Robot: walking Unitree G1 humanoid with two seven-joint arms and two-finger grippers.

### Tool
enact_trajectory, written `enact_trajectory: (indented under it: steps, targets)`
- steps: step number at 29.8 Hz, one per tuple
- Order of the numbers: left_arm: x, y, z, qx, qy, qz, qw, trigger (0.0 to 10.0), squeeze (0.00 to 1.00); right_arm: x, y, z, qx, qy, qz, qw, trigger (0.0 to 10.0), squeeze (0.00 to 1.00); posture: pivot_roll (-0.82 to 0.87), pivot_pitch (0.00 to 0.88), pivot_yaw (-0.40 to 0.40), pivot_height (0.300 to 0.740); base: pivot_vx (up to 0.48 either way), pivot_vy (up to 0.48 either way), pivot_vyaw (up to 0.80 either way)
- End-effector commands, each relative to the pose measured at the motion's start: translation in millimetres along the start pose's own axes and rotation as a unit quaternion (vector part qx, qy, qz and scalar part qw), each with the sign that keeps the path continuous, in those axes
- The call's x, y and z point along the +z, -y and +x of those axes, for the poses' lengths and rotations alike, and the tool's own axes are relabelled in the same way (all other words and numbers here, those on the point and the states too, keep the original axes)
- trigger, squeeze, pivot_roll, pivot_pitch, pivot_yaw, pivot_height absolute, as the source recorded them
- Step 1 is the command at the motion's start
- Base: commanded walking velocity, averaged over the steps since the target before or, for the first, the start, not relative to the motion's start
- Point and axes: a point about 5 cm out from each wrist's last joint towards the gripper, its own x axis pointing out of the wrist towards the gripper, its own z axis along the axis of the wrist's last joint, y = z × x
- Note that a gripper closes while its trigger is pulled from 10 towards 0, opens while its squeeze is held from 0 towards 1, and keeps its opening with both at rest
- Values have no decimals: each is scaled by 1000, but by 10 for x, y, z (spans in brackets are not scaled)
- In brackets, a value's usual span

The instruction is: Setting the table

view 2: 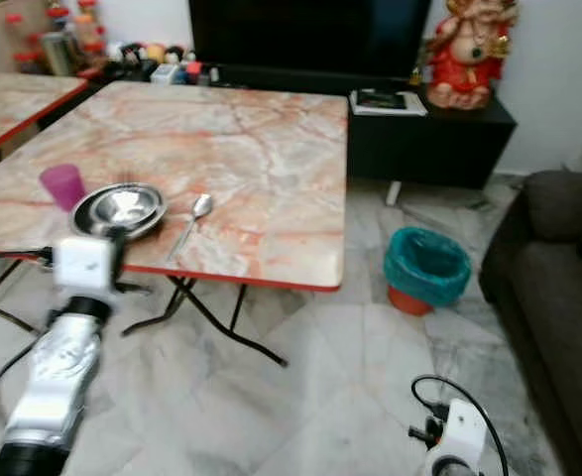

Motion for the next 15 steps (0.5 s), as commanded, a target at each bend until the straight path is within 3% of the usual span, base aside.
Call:
enact_trajectory:
  steps: [1,7,11,15]
  targets:
    - [-34,-44,15,7,-14,-4,1000,10000,0,51,39,12,-7,5,5,1000,10000,0,51,24,-18,740,304,0,0]
    - [66,160,157,-6,-15,-38,999,10000,0,-8,112,-13,-15,-9,9,1000,10000,0,46,36,-20,740,334,0,0]
    - [117,95,191,6,-10,-36,999,10000,0,4,114,-14,-7,-7,-17,1000,10000,0,50,41,-22,740,342,0,108]
    - [159,43,217,9,-6,-35,999,10000,0,-9,116,-15,-11,-13,-10,1000,10000,0,52,43,-22,740,342,0,769]
